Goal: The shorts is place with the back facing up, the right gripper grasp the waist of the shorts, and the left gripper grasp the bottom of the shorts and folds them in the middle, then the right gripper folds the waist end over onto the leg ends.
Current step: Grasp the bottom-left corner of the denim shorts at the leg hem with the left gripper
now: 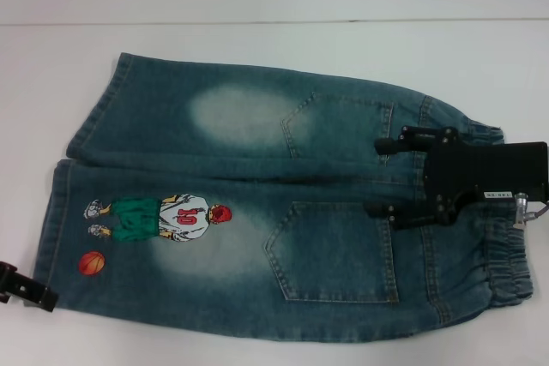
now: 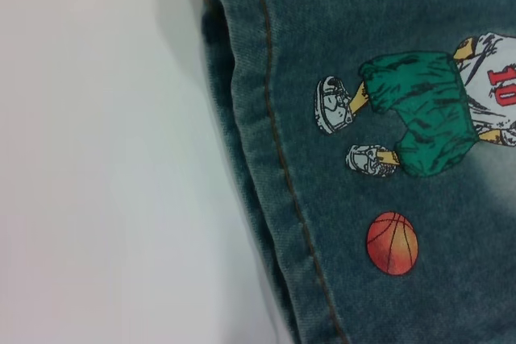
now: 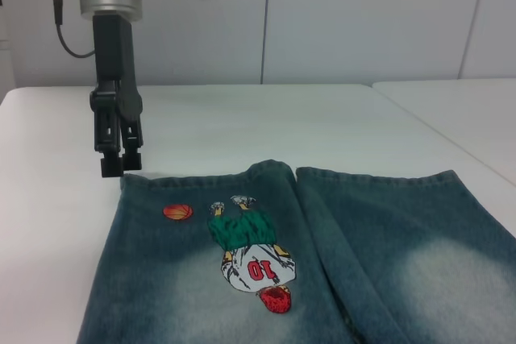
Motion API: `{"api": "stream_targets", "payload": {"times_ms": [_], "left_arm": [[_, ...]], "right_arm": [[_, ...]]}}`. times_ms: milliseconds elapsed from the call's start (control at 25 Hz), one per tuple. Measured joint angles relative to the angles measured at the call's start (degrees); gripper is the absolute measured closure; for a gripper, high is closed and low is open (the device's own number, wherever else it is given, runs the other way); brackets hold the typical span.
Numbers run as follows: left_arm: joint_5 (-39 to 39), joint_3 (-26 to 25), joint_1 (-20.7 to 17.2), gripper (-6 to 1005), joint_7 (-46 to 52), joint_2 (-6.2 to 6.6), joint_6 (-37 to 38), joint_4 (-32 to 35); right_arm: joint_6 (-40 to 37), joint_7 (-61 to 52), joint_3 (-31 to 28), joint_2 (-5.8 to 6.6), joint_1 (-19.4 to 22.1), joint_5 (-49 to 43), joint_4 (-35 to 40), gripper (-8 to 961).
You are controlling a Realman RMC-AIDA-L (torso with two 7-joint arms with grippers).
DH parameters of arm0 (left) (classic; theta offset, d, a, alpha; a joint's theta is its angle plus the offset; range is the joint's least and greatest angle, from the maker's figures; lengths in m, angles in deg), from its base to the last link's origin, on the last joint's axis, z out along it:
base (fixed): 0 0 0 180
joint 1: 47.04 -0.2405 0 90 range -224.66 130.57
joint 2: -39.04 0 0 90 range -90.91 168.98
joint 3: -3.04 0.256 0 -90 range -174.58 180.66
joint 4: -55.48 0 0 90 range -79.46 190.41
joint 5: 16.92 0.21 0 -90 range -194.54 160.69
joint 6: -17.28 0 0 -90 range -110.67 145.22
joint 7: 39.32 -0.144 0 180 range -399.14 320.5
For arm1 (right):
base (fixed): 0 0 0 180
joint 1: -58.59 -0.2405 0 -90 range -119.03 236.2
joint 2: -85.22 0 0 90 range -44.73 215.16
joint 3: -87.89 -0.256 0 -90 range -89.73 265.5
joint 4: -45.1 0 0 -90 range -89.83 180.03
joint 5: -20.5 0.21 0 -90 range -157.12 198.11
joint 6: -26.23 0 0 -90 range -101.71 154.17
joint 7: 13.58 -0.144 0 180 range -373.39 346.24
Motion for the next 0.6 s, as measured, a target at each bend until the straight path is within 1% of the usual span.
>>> {"api": "stream_targets", "payload": {"times_ms": [280, 600], "left_arm": [[0.0, 3.8, -0.1, 168, 1.2, -0.09, -0.3, -0.1], [0.0, 4.9, 0.2, 173, 1.3, -0.39, 0.0, -0.1]], "right_arm": [[-0.3, 0.0, 0.0, -0.06, 0.0, 0.5, -0.2, 40], [-0.8, 0.2, 0.2, 0.0, 0.1, 1.5, -0.5, 40]]}}
